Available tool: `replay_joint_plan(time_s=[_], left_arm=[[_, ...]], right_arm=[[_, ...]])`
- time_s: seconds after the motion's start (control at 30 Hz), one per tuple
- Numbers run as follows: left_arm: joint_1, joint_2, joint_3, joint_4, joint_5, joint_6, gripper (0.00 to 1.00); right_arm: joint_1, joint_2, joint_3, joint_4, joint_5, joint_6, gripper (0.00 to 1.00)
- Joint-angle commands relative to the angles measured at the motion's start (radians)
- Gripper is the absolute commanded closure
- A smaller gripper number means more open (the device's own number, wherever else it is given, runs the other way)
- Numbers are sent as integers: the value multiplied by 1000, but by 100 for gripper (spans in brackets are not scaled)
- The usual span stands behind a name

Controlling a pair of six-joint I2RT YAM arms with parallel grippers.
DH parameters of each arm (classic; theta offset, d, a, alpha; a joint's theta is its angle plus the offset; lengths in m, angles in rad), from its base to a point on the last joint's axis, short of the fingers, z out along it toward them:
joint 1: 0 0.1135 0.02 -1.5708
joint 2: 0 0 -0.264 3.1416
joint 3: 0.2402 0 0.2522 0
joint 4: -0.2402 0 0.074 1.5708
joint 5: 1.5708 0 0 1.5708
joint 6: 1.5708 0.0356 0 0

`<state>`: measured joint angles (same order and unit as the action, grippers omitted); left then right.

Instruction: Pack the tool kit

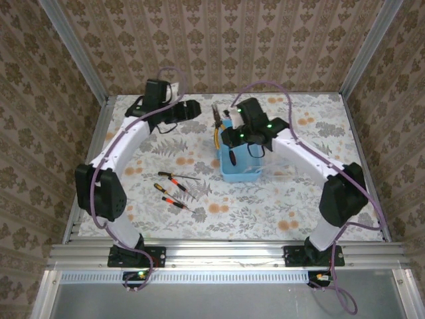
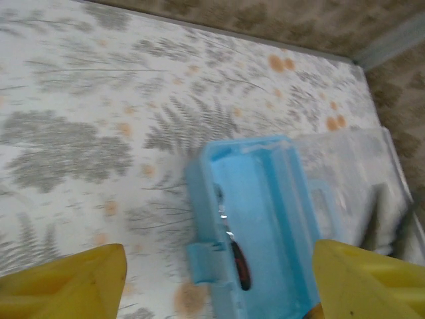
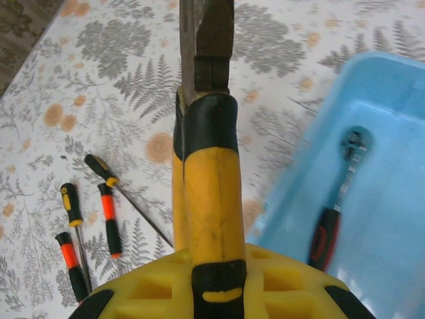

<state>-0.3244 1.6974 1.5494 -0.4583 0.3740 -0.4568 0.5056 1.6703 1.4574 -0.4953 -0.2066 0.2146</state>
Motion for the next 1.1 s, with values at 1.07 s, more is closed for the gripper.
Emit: replay_joint_plan(time_s=[1.07], left_arm=[[79,-87,-192,54,-18,15,14]], right_arm=[[-245,-24,4,-356,-37,-90,100]])
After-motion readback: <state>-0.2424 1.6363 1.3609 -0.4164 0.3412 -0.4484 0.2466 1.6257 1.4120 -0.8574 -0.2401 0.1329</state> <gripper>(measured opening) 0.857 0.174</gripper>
